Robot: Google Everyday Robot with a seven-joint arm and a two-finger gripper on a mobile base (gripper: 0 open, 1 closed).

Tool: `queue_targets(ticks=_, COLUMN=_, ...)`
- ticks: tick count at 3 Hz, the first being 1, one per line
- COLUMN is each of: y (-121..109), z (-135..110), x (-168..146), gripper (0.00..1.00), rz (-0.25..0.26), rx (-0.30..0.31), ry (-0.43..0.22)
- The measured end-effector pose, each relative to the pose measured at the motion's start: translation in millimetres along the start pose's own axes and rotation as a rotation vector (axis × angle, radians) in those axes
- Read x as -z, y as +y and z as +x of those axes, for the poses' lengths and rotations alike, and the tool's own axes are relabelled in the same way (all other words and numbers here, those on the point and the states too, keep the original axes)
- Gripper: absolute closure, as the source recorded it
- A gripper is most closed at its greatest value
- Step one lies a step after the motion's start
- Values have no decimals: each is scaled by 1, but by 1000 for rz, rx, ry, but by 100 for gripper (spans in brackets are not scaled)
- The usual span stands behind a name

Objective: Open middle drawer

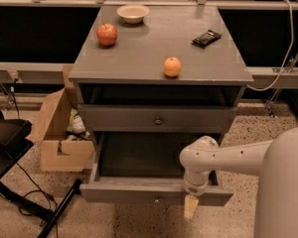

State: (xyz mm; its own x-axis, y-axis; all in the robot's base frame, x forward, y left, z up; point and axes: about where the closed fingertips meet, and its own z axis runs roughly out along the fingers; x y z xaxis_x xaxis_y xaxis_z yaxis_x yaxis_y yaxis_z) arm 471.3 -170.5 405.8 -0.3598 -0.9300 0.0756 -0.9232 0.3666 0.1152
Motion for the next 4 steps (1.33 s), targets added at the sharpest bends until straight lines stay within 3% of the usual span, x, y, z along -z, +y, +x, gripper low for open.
queue_targets(ticks=1, y=-5, z=3, x=7, gripper=0, rz=17, rx=19, ry=10)
queue_targets(ticks=2, y=-10, z=19, x=40, gripper=0, rz=78, rx=42, ry=-1)
queue_targets(ticks=3, y=-7, z=47, x=116, gripper=0, rz=160, rx=58, ry=-54)
queue_targets(ticks=4, y=8, z=60, x=207, gripper=0, rz=203, rx=124, ry=-71)
